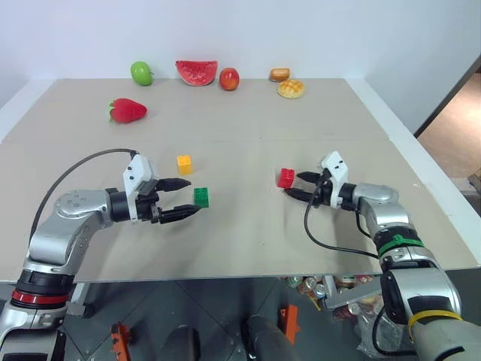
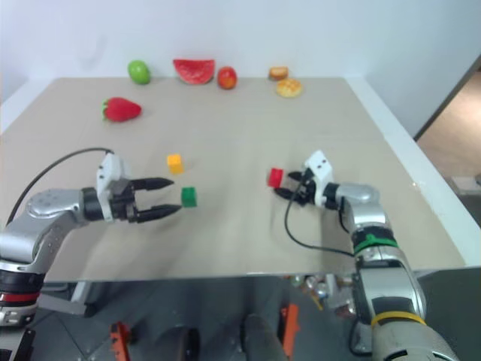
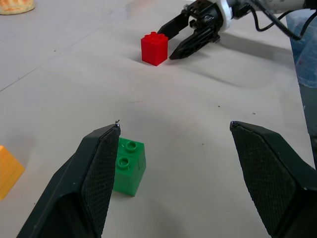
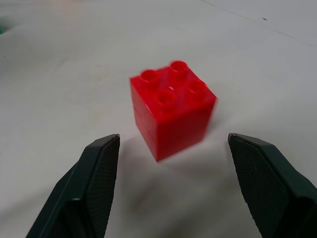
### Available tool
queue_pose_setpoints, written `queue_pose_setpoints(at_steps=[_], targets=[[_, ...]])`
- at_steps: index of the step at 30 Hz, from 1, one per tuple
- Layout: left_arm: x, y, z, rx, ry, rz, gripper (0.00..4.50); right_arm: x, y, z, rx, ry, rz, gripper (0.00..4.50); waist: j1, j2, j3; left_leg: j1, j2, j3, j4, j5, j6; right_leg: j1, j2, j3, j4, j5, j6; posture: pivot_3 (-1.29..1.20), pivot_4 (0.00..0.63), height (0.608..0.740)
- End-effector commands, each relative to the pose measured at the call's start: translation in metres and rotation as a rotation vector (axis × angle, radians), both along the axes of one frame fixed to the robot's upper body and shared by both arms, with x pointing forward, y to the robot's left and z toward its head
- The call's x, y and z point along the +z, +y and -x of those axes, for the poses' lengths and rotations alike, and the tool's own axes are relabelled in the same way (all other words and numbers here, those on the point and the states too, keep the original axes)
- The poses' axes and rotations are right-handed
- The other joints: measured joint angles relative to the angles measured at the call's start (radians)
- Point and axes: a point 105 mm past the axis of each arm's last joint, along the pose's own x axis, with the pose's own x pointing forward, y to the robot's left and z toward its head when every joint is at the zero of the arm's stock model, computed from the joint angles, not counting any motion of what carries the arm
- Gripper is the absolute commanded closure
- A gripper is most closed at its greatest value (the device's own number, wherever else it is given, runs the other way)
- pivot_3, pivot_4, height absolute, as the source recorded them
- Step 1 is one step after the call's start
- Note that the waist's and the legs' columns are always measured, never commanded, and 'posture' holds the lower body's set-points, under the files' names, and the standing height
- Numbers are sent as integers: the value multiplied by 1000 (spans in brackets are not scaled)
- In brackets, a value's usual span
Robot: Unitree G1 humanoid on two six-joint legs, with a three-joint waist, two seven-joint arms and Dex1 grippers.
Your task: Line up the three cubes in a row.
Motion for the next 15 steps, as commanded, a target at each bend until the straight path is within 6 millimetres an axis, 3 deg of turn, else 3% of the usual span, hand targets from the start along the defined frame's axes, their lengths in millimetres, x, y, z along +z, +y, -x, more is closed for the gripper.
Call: queue_pose_setpoints(at_steps=[1, 8, 11, 15], targets=[[14, -5, 2, -19, -49, 20, 841, 18, 6, -8, 9, -62, -2, 899, 0, 0, 0, 0, 0, 0, 0, 0, 0, 0, 0, 0, 0, 0, 0, 0, 150, 740], [9, 0, 4, 16, -42, 15, 841, 18, 10, -7, 46, -62, -6, 899, 0, 0, 0, 0, 0, 0, 0, 0, 0, 0, -1, 0, 0, 1, -2, 0, 150, 740], [8, 3, 4, 29, -37, 17, 768, 20, 9, -5, 65, -62, -14, 1656, 0, 0, 0, 0, 0, 0, 0, 0, 0, 0, -1, 0, 0, 1, -2, 0, 150, 740], [5, 8, 3, 53, -28, 15, 768, 20, 7, -3, 79, -61, -12, 3104, 0, 0, 0, 0, 0, 0, 0, 0, 0, 0, -1, 0, 0, 1, -2, 0, 150, 740]])
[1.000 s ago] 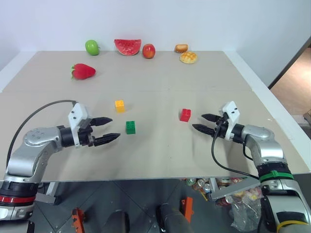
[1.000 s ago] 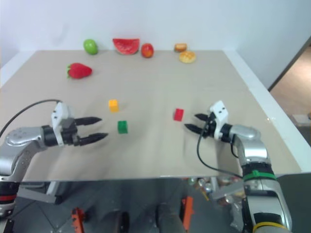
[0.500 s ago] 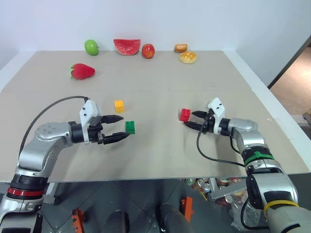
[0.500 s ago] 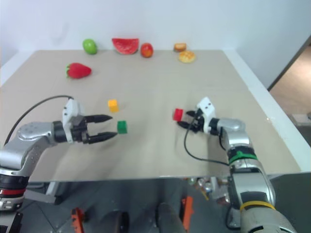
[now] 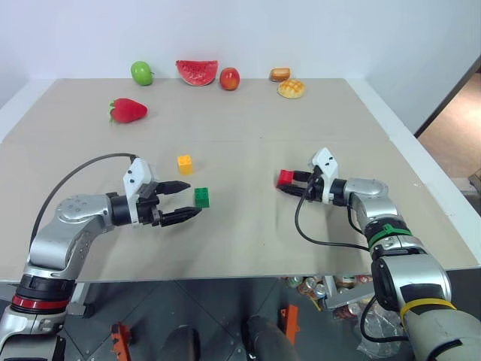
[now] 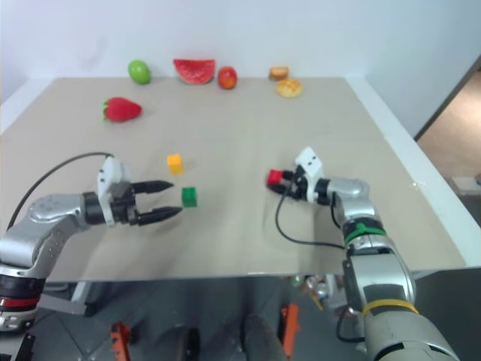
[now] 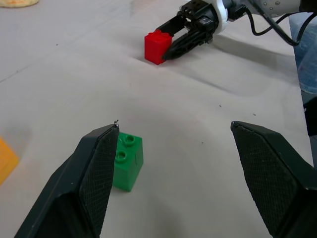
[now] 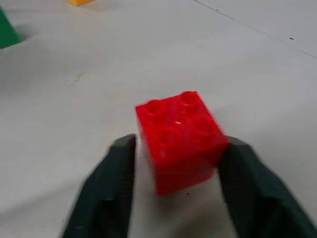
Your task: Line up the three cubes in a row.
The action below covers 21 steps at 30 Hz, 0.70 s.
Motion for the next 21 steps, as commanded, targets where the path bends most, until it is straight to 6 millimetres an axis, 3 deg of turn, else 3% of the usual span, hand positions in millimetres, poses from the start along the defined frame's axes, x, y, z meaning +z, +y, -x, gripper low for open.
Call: queue_pose_setpoints(at_steps=[1, 6, 11, 15, 21], targets=[[11, 8, 1, 22, -51, -2, 768, 15, -5, -1, 4, -52, -8, 3283, 0, 0, 0, 0, 0, 0, 0, 0, 0, 0, 0, 0, 0, 0, 0, 0, 150, 740], [5, 24, 3, 38, -17, -1, 768, 13, -4, 6, 54, -26, -12, 3283, -2, 0, 0, 0, 0, 0, 0, 0, 0, 0, 0, 0, 0, 0, 0, 0, 150, 740], [8, 43, 2, 66, 32, 52, 768, 15, 7, 46, 325, 116, -46, 3283, 1, 0, 0, 0, 1, -2, 0, 0, 0, 0, 0, -2, 0, -1, 1, 0, 150, 740], [6, 48, 0, 73, 53, 40, 768, 2, 10, 80, 482, 169, 64, 3283, 5, 0, 0, 0, 0, -2, 0, 0, 0, 0, -1, -3, 1, -3, 3, 0, 150, 740], [10, 49, 5, 29, 69, 90, 768, -8, 14, 83, 489, 131, 112, 3283, 3, 0, 0, 0, 0, 0, 5, 0, 0, 0, 0, -3, 2, -2, 3, 0, 150, 740]])
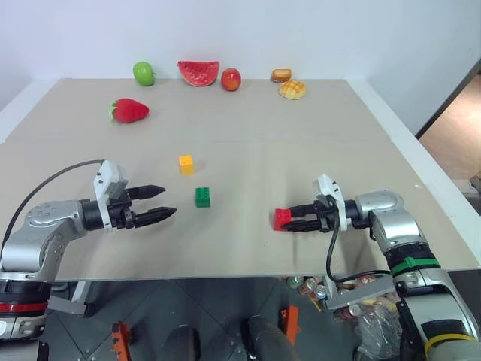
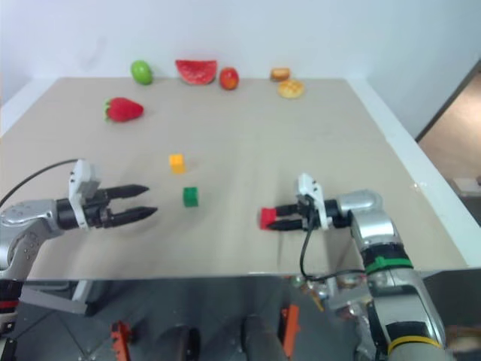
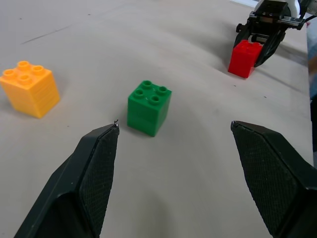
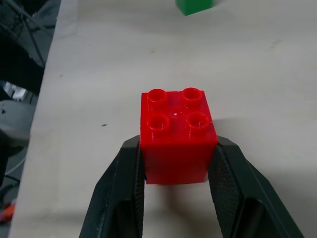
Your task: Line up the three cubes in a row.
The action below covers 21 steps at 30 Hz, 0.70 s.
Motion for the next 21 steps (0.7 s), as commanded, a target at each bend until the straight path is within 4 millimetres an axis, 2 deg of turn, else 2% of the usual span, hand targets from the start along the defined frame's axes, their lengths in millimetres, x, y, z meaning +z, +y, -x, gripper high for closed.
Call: queue_pose_setpoints(at_steps=[1, 10, 14, 21], targets=[[17, 6, 3, -18, -39, 50, 768, 4, 6, -1, 38, -59, 16, 3283, 0, 0, 0, 0, 0, 0, 0, 0, 0, 0, 0, 0, 0, 0, 0, 0, 150, 740], [21, 6, 2, -15, -49, 66, 768, 22, 23, -39, -45, -194, -47, 3283, -19, 0, 0, 2, 3, 1, 1, 1, 0, 0, 5, 2, 1, 3, -5, 0, 150, 740], [22, 5, 3, -10, -49, 73, 768, 21, 25, -39, -7, -192, -33, 3283, -22, 0, 0, 1, 3, -1, 1, 1, 0, 0, 5, 2, 1, 3, -3, 0, 150, 740], [23, 8, 5, 9, -47, 85, 768, 10, 27, -24, 110, -144, 2, 3283, -24, 0, 0, 0, 2, -1, 0, 0, -1, -1, 4, 2, 1, 2, -4, 0, 150, 740]])
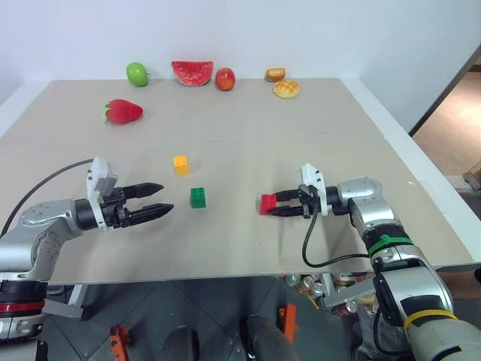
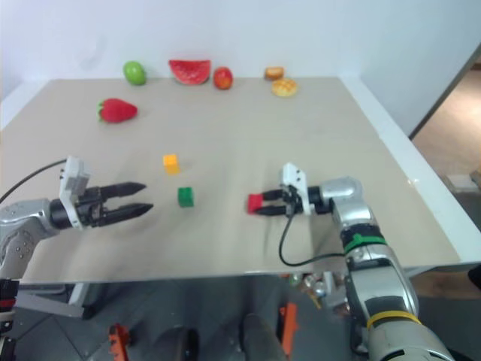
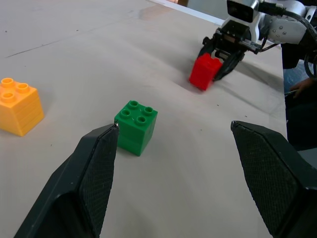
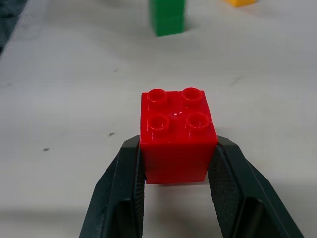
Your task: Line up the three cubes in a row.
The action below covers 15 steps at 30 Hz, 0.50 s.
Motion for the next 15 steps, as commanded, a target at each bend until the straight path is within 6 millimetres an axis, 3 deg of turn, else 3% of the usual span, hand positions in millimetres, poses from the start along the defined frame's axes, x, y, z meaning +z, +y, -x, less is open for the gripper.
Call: queue_pose_setpoints(at_steps=[1, 15], targets=[[14, 4, 3, 11, -47, 13, 768, 3, 2, 6, 60, -17, 6, 3283, 0, 0, 0, 0, 0, 0, 0, 0, 0, 0, 0, 0, 0, 0, 0, 0, 150, 740], [18, 6, 7, 33, -36, 28, 768, -6, 6, 4, 67, 5, 33, 3283, -1, 0, 0, 1, 0, 0, 1, 0, 0, 0, 1, 0, 1, -1, 2, 0, 150, 740]])
